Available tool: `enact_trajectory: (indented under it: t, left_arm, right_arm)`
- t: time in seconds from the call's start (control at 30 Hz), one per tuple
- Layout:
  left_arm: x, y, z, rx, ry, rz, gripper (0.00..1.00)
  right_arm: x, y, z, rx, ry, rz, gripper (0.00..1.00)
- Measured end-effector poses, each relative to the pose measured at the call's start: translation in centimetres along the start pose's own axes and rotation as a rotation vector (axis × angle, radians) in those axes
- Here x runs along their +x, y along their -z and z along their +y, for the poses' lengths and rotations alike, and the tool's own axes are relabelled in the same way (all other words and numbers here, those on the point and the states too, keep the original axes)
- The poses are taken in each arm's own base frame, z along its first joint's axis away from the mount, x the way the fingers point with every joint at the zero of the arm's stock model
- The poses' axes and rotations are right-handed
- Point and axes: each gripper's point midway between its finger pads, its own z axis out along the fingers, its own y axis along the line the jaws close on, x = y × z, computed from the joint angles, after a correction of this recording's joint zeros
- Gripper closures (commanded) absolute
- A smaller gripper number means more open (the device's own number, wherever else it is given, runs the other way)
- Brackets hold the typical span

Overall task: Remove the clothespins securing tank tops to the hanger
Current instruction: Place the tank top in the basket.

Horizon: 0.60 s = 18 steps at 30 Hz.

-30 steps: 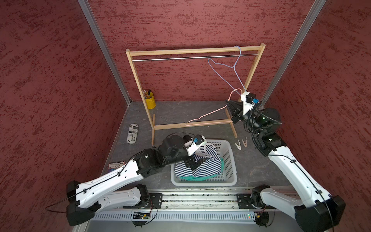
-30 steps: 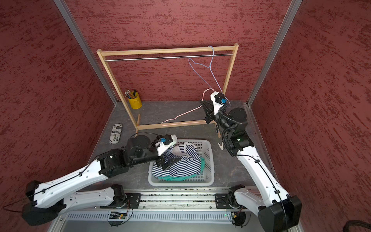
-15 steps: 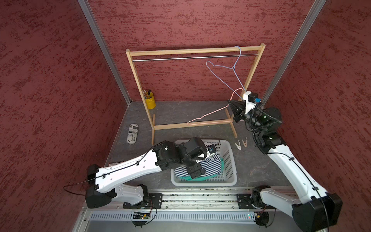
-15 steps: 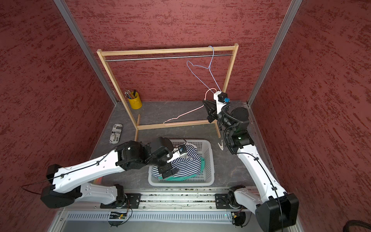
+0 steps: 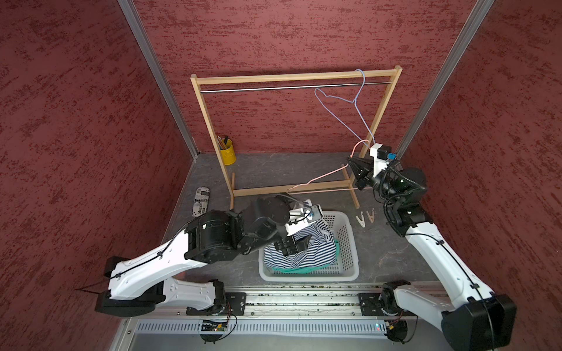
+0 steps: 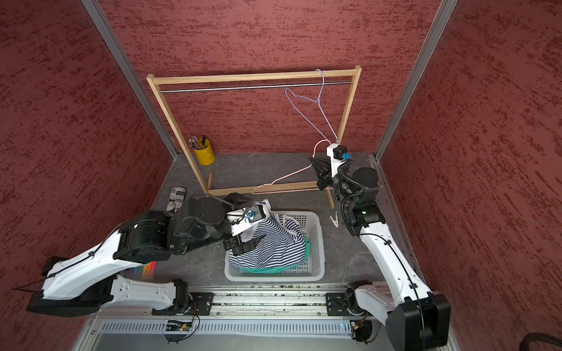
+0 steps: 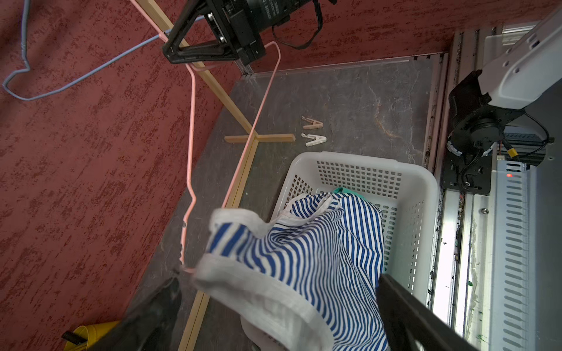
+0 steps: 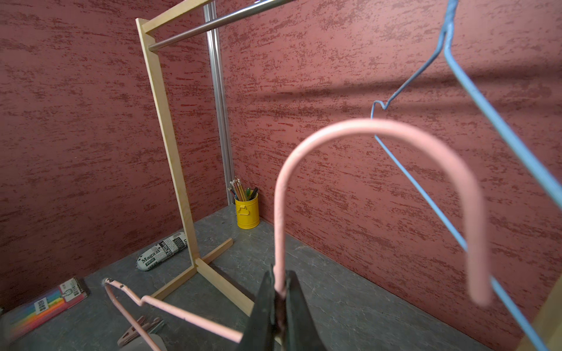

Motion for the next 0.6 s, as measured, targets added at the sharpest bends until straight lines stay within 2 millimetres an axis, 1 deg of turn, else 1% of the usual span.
enact_trajectory:
  t: [0.03, 0.07, 0.13, 0.2, 0.23, 0.3, 0.33, 0.43, 0.5, 0.53, 0.6]
  left_arm:
    - [0.0, -0.7, 0.0, 0.005, -0.002, 0.022, 0.00]
    - [0.4, -1.5, -0.5, 0.029, -0.006, 0.045, 0.00]
    - [2.0, -3.3, -1.9, 0.081, -0.016, 0.103, 0.00]
    - [4.0, -3.9, -2.5, 0.112, -0.009, 0.141, 0.00]
    - [4.7, -3.7, -2.1, 0.109, 0.008, 0.141, 0.00]
    - [5.0, -2.6, -0.7, 0.078, 0.062, 0.096, 0.00]
    - [4.8, -1.7, 0.4, 0.054, 0.097, 0.055, 0.00]
    - [3.3, 1.5, 3.3, -0.009, 0.195, -0.093, 0.00]
    - [2.7, 2.8, 4.6, -0.038, 0.238, -0.150, 0.00]
    - [2.5, 3.2, 5.1, -0.046, 0.260, -0.161, 0.00]
    - [2.2, 3.1, 5.8, -0.046, 0.293, -0.155, 0.01]
  right_arm:
    - [0.1, 0.0, 0.4, -0.023, 0.000, 0.003, 1.00]
    - [0.2, 0.1, 0.8, -0.047, -0.001, 0.007, 1.00]
    - [0.7, 0.5, 1.6, -0.080, -0.005, 0.017, 1.00]
    - [1.5, 1.2, 2.2, -0.091, -0.013, 0.030, 1.00]
    - [1.8, 1.6, 2.4, -0.089, -0.017, 0.036, 1.00]
    - [2.0, 2.2, 2.6, -0.077, -0.017, 0.041, 1.00]
    - [1.9, 2.4, 2.7, -0.073, -0.014, 0.041, 1.00]
    - [1.1, 2.9, 3.3, -0.083, 0.014, 0.024, 1.00]
    - [0.8, 3.0, 3.8, -0.110, 0.029, 0.020, 1.00]
    - [0.8, 3.1, 4.1, -0.128, 0.036, 0.021, 1.00]
    - [0.9, 3.1, 4.7, -0.168, 0.045, 0.026, 1.00]
